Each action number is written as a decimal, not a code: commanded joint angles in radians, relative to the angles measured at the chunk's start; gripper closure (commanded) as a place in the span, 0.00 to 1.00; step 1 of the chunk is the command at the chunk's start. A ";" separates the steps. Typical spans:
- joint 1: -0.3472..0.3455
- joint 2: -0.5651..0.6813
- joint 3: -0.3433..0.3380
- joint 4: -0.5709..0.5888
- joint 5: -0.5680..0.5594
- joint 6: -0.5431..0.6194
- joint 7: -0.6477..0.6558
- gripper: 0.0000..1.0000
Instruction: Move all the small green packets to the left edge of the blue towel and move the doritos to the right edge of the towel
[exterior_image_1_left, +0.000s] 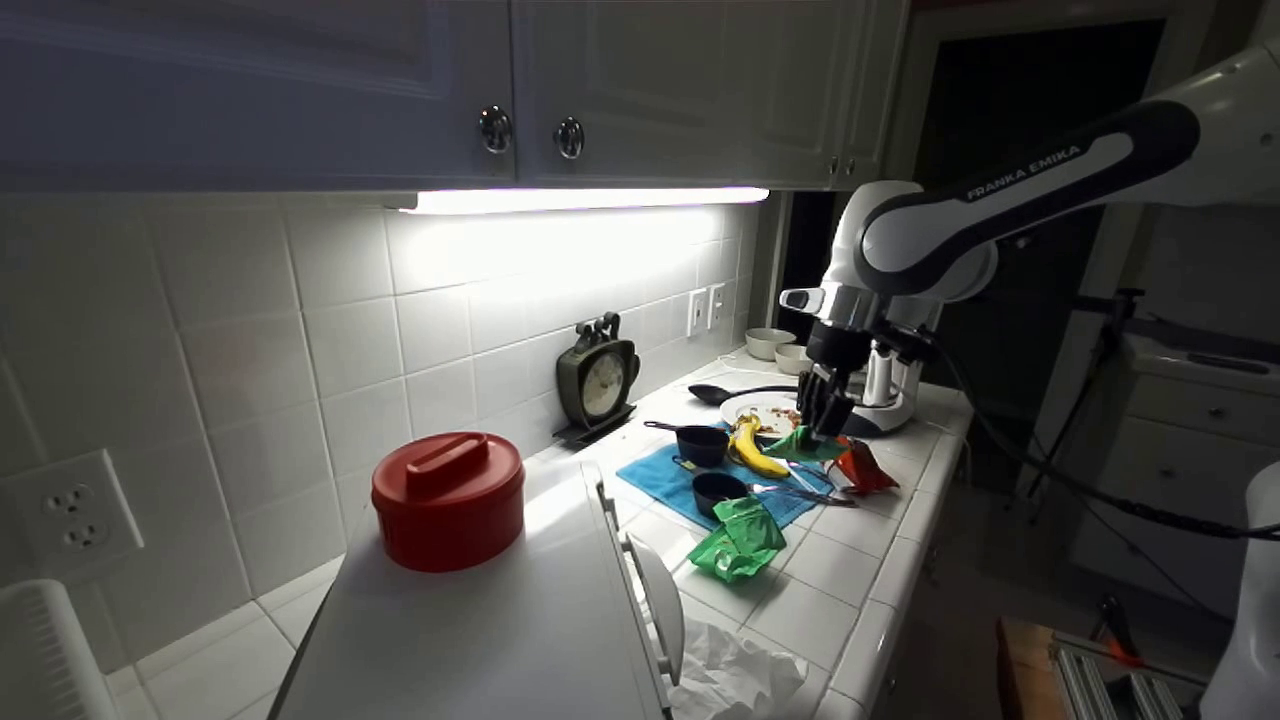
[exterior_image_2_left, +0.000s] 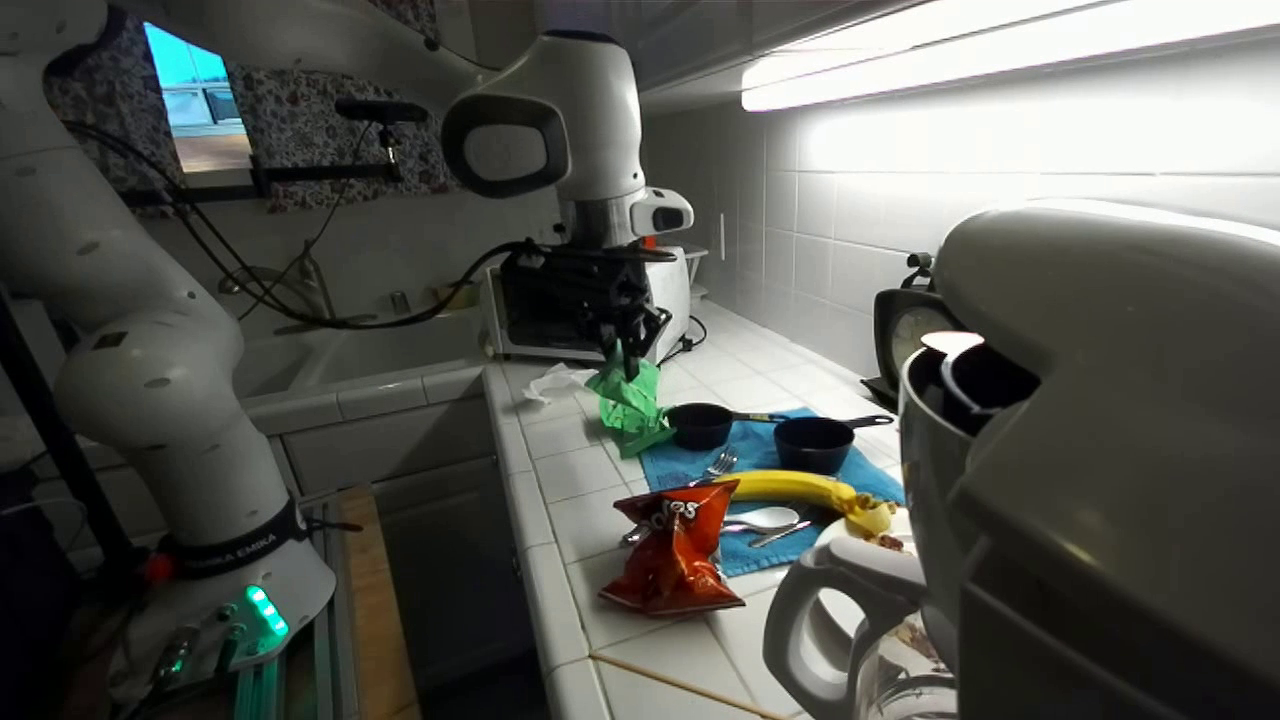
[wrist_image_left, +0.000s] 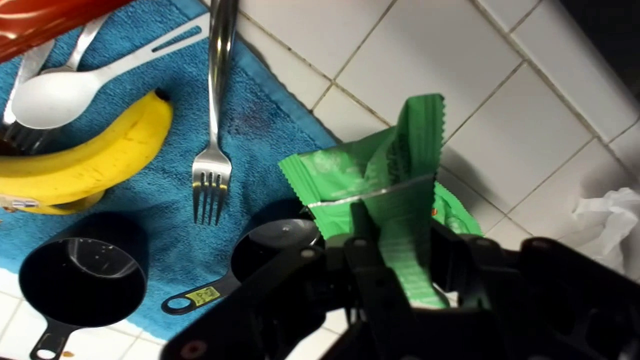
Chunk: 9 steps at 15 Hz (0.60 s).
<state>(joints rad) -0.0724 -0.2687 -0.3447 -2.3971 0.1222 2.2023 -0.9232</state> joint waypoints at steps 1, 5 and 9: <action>0.012 0.045 0.022 0.038 0.071 -0.050 -0.072 0.90; 0.015 0.076 0.044 0.052 0.119 -0.069 -0.134 0.50; -0.004 0.084 0.066 0.072 0.101 -0.092 -0.116 0.24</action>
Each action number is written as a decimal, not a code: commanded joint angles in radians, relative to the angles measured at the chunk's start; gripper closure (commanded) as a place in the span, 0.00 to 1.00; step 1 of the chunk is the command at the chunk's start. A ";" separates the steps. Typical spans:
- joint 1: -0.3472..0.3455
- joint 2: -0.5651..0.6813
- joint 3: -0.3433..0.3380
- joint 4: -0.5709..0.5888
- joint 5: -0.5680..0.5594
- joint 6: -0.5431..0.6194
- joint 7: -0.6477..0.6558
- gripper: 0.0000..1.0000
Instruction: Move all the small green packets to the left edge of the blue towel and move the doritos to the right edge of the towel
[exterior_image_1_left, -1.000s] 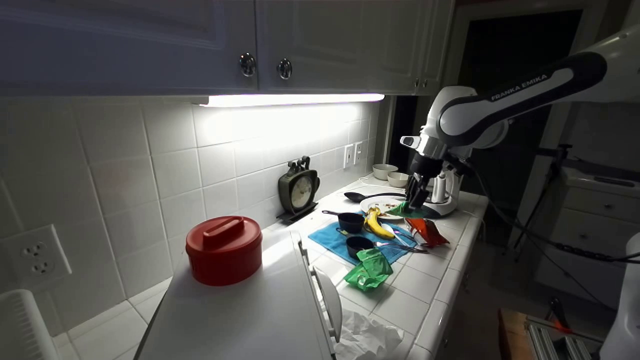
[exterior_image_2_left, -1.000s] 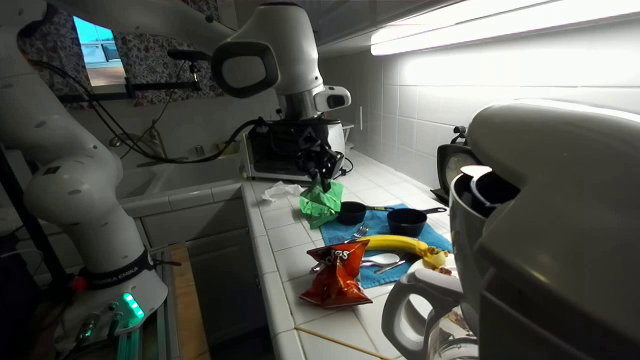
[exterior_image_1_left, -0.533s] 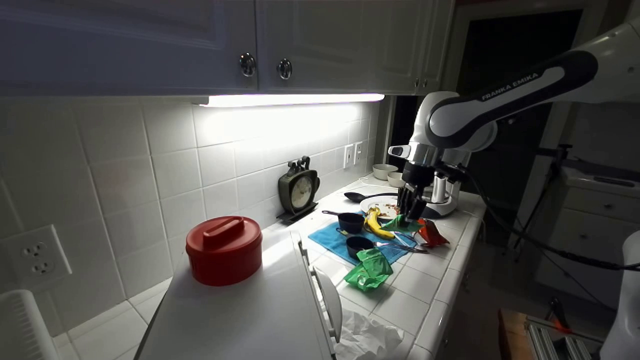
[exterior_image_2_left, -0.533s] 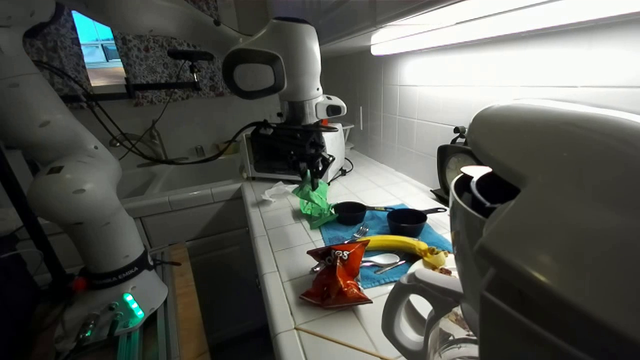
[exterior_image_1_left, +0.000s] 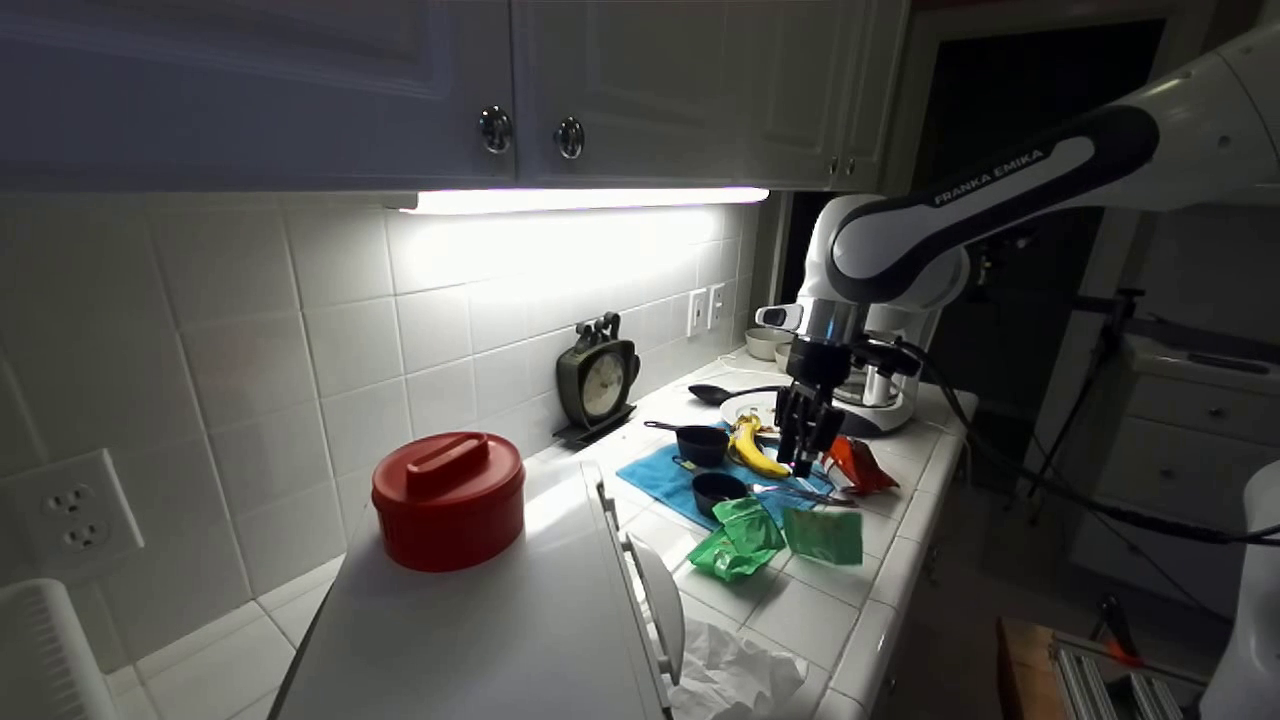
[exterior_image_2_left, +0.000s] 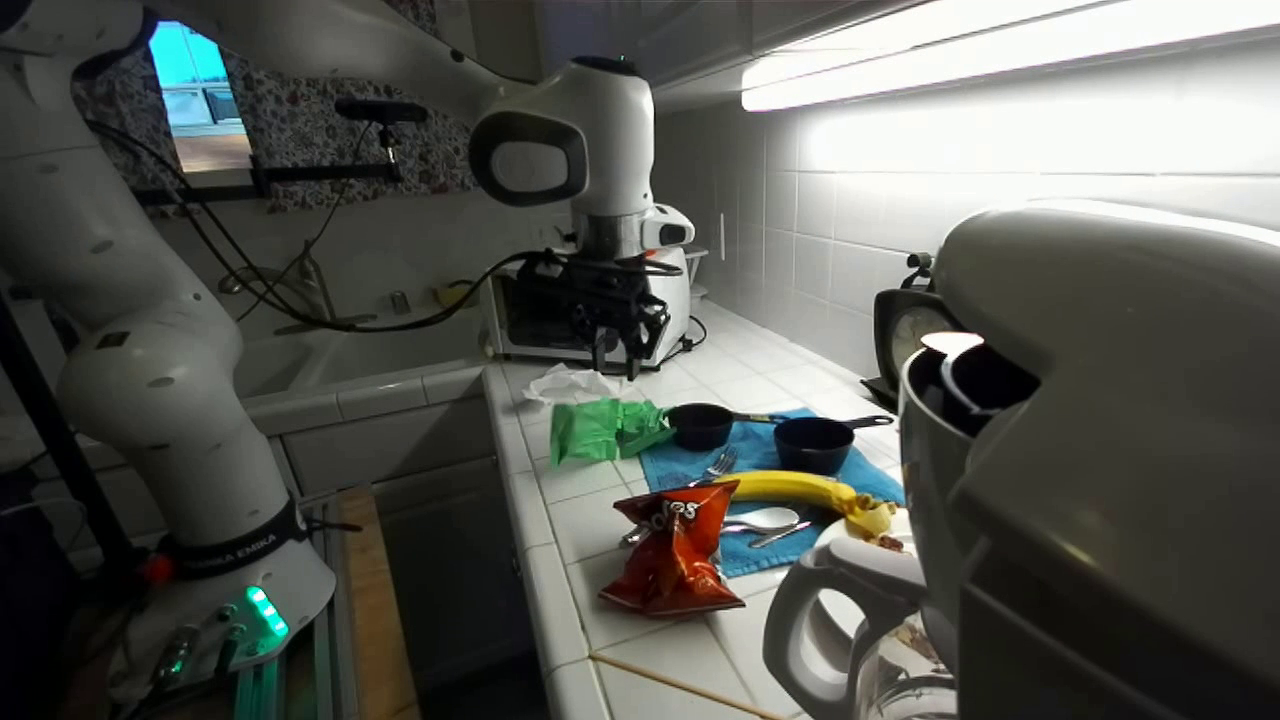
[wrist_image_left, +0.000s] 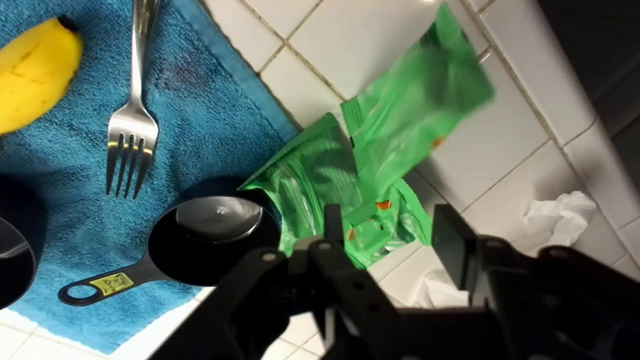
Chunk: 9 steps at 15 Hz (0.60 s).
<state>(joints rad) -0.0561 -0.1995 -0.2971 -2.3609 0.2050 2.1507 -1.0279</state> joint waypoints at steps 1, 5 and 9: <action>-0.028 0.008 0.024 0.037 -0.001 -0.033 0.015 0.16; -0.085 -0.005 0.039 0.057 -0.107 -0.009 0.215 0.00; -0.141 -0.021 0.034 0.103 -0.224 -0.058 0.431 0.00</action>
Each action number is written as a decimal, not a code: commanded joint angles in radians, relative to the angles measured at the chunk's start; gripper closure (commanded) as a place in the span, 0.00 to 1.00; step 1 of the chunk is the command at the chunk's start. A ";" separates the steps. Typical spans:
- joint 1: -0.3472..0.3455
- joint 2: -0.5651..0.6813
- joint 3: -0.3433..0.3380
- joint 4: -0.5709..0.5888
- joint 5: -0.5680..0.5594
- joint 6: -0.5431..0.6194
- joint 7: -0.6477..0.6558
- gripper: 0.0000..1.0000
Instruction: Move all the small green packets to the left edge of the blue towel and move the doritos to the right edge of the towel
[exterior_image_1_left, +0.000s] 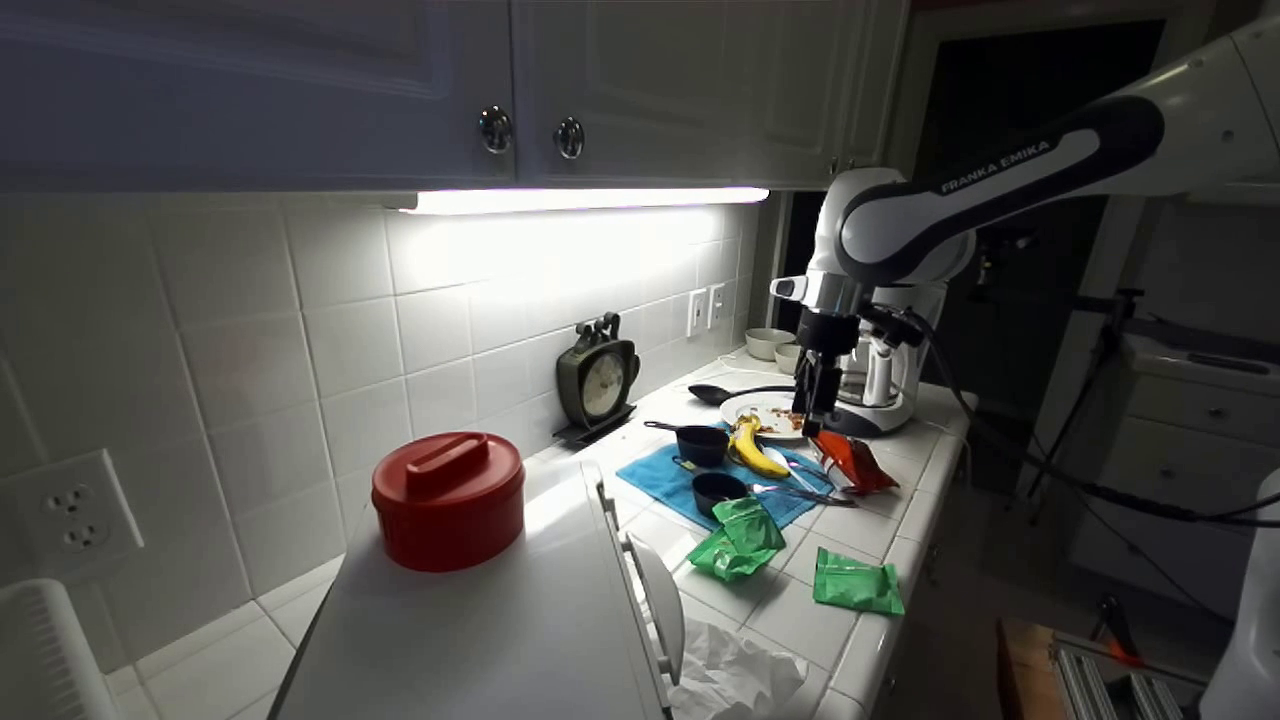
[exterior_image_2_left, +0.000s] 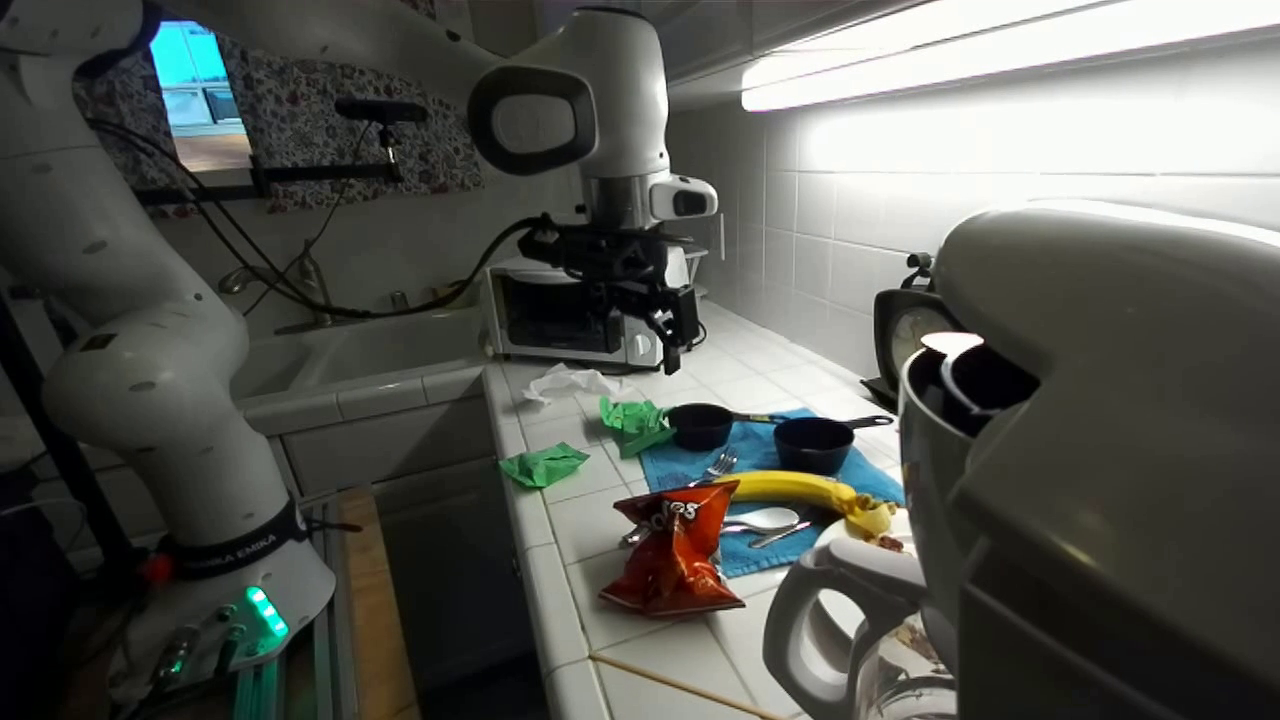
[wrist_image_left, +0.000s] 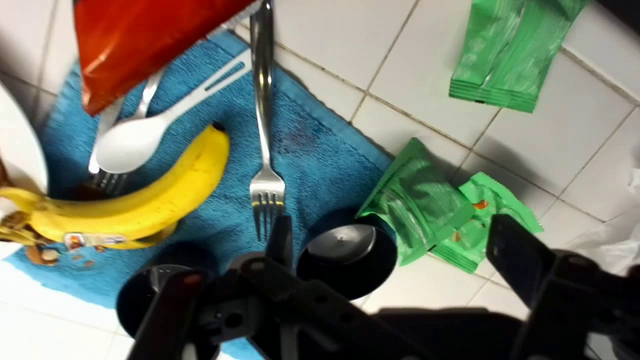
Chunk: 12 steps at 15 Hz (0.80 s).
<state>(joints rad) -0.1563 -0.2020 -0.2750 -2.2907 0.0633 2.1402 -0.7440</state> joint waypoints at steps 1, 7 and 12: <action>-0.053 -0.021 0.012 0.043 -0.111 -0.062 0.203 0.00; -0.092 -0.062 0.020 0.091 -0.205 -0.225 0.534 0.00; -0.082 -0.137 0.008 0.073 -0.182 -0.219 0.557 0.00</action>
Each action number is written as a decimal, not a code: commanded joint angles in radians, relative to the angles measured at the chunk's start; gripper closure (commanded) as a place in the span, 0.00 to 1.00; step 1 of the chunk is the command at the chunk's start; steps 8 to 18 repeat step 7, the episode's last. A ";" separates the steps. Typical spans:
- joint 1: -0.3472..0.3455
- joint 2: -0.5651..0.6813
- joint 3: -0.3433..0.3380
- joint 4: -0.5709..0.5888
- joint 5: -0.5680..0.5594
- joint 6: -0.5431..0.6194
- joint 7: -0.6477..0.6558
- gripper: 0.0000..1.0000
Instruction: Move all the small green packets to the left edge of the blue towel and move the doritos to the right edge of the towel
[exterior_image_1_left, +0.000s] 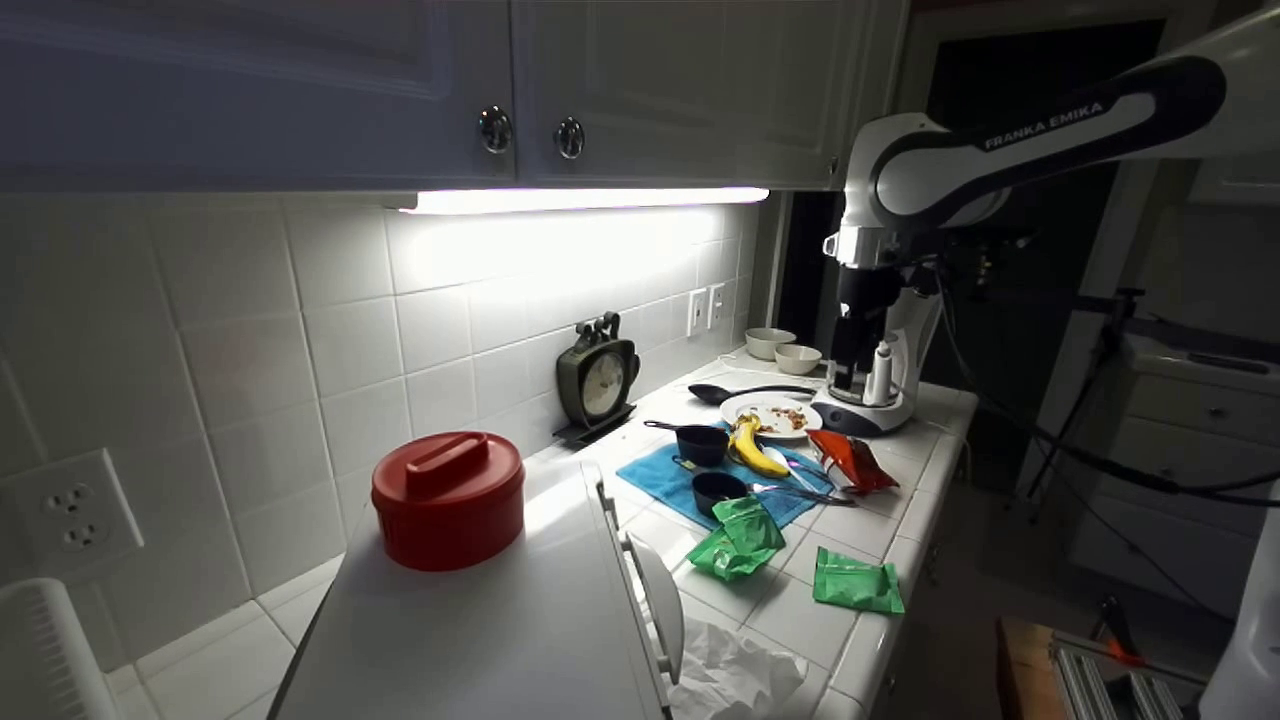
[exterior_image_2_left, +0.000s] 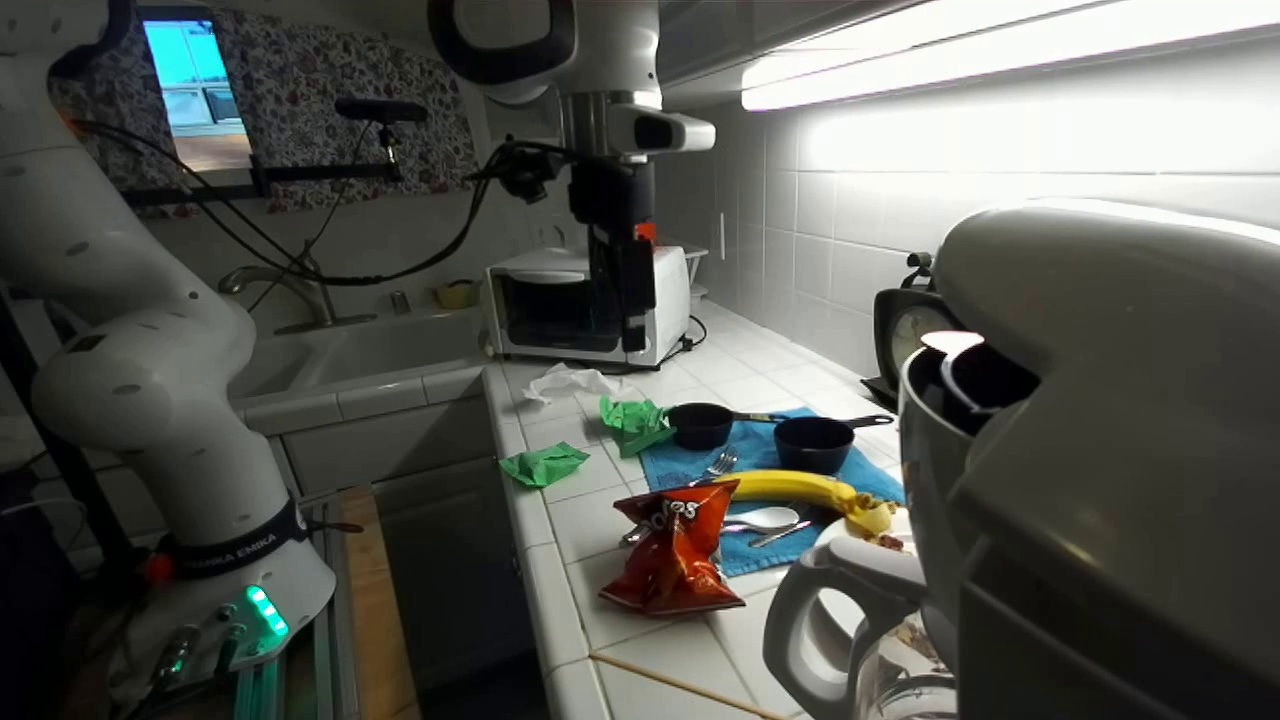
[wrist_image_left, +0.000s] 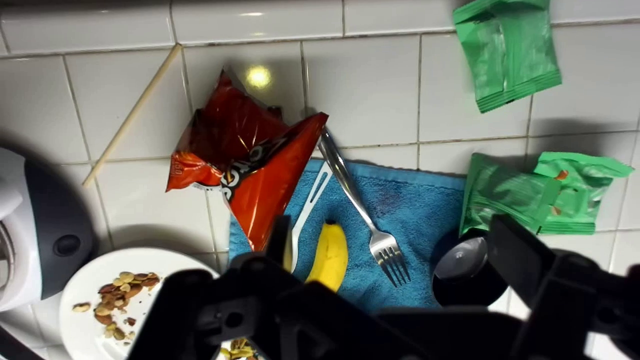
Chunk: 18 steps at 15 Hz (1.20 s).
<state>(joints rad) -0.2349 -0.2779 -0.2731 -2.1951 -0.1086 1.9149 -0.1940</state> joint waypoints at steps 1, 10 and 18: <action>-0.001 -0.080 0.001 -0.035 -0.008 0.031 -0.017 0.00; 0.002 -0.073 -0.004 -0.005 0.000 0.043 -0.032 0.00; 0.002 -0.073 -0.004 -0.005 0.000 0.043 -0.032 0.00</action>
